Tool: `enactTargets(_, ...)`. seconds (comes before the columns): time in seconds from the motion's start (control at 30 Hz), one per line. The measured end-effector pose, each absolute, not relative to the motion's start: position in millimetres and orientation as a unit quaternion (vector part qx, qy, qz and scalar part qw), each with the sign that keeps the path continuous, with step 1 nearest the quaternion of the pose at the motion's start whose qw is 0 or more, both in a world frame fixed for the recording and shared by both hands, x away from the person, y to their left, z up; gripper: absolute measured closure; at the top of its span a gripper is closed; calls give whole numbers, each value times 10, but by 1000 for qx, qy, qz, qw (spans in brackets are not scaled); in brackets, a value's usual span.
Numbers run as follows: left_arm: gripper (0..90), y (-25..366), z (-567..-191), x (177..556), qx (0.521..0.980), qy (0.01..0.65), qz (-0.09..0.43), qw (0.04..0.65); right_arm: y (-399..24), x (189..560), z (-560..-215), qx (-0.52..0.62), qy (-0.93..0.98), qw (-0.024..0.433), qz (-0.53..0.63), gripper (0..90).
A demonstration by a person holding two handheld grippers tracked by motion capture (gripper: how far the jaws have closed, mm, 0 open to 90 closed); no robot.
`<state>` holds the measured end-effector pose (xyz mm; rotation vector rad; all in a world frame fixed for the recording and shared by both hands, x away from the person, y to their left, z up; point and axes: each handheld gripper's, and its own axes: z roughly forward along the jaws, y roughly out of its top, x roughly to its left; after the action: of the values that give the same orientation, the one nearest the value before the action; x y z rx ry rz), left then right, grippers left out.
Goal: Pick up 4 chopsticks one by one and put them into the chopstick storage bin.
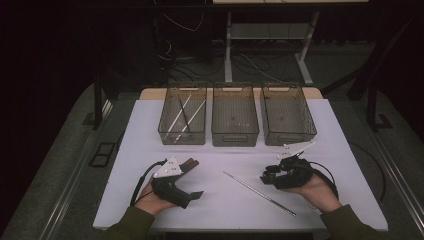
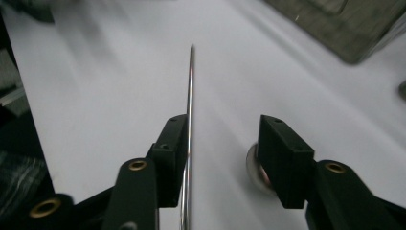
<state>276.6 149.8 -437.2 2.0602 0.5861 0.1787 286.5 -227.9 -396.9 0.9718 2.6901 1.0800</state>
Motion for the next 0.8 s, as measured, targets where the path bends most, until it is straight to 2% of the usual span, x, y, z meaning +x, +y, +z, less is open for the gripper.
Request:
enactTargets(0.43, 0, 1494, -4376, 2770, 844, 240, 73, 473, -2311, 2651, -4146, 296, 915, 14, 274, 700)
enactTargets(0.8, 0, 1487, -4379, 2767, 844, 240, 72, 473, -2234, 2650, -4195, 282, 940, -1, 194, 745)
